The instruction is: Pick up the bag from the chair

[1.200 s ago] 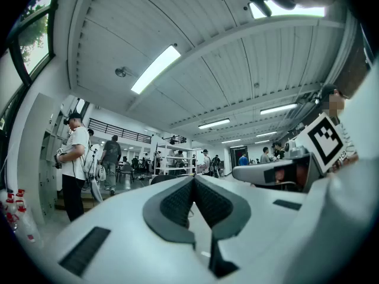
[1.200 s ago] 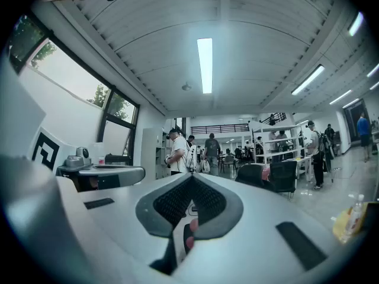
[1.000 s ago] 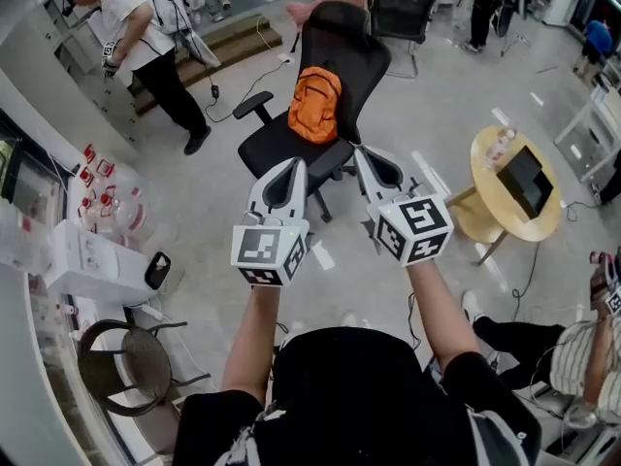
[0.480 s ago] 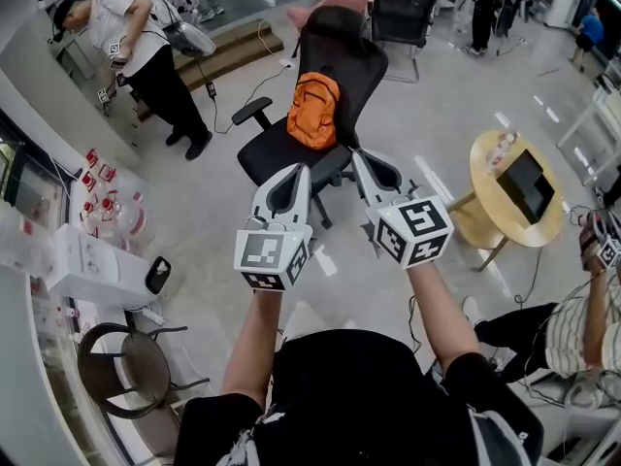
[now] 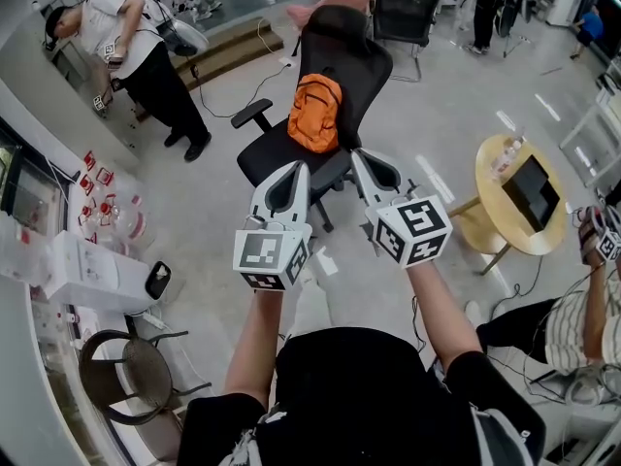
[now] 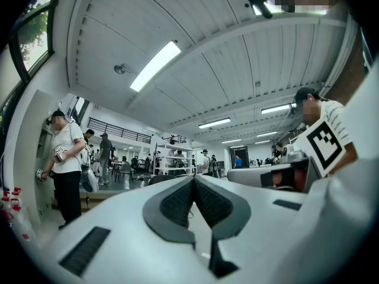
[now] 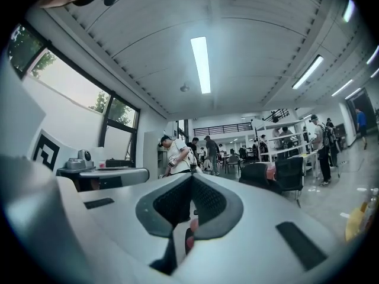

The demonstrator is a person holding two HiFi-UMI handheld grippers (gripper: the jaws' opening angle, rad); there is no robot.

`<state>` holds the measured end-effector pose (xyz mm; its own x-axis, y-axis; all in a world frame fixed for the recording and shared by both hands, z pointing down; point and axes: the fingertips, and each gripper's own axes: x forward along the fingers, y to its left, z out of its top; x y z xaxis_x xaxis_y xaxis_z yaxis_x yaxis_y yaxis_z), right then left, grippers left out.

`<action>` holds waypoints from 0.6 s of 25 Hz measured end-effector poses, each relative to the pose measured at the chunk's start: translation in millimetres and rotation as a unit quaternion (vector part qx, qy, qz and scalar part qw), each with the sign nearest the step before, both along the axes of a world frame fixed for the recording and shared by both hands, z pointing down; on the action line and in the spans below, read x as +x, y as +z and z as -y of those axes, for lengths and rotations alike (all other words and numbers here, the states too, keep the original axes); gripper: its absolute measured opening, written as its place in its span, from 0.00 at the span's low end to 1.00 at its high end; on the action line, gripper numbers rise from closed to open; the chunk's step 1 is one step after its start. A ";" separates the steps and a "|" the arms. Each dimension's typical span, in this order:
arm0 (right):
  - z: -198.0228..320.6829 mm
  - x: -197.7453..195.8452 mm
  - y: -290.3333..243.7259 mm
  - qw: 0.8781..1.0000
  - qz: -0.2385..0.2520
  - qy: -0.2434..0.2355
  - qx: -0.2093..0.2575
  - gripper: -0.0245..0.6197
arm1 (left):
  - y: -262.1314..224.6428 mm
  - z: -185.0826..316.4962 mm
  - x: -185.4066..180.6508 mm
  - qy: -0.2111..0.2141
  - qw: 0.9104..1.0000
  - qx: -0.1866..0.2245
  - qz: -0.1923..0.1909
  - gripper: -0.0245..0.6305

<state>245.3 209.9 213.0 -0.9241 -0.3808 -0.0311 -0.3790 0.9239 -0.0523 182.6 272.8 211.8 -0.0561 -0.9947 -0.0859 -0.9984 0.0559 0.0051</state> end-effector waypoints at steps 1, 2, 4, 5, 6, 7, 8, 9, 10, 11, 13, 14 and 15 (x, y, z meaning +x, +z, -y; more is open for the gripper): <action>4.0 -5.1 0.5 1.000 -0.001 0.000 0.001 0.04 | 0.4 4.2 -5.4 0.000 1.000 0.000 -0.001 0.05; 8.5 -10.2 1.1 1.000 -0.002 0.000 0.002 0.04 | 0.9 8.9 -10.8 0.000 1.000 0.001 -0.002 0.05; 18.7 -20.3 1.4 1.000 -0.002 0.002 0.002 0.04 | 1.7 19.7 -21.5 0.001 1.000 0.001 -0.004 0.05; 24.4 -25.8 1.2 1.000 -0.002 0.002 0.001 0.04 | 2.1 25.9 -26.9 0.002 1.000 0.001 -0.004 0.05; 30.4 -31.6 1.2 1.000 -0.001 0.003 0.001 0.04 | 2.6 32.4 -32.4 0.003 1.000 0.000 -0.004 0.05; 36.6 -37.8 1.5 1.000 -0.001 0.003 0.001 0.04 | 3.3 38.9 -38.2 0.004 1.000 -0.001 -0.004 0.05; 42.9 -44.1 2.2 1.000 -0.001 0.004 0.000 0.04 | 4.0 45.5 -44.3 0.005 1.000 -0.001 -0.004 0.05; 49.4 -50.5 2.9 1.000 -0.001 0.005 0.000 0.04 | 4.6 52.3 -50.9 0.006 1.000 -0.002 -0.004 0.05; 56.2 -56.9 3.5 1.000 -0.001 0.006 -0.002 0.04 | 5.0 59.5 -57.9 0.007 1.000 -0.002 -0.005 0.05; 63.4 -63.4 4.0 1.000 -0.001 0.006 -0.003 0.04 | 5.1 67.0 -64.9 0.008 1.000 -0.003 -0.005 0.05; 77.6 -76.2 4.6 1.000 -0.003 0.007 -0.005 0.04 | 4.3 81.9 -78.4 0.009 1.000 -0.003 -0.004 0.05; 84.4 -82.5 4.6 1.000 -0.003 0.008 -0.005 0.04 | 3.7 89.0 -84.8 0.009 1.000 -0.004 -0.002 0.05; 91.2 -89.1 4.1 1.000 -0.003 0.009 -0.005 0.04 | 2.7 96.1 -91.4 0.008 1.000 -0.005 0.002 0.05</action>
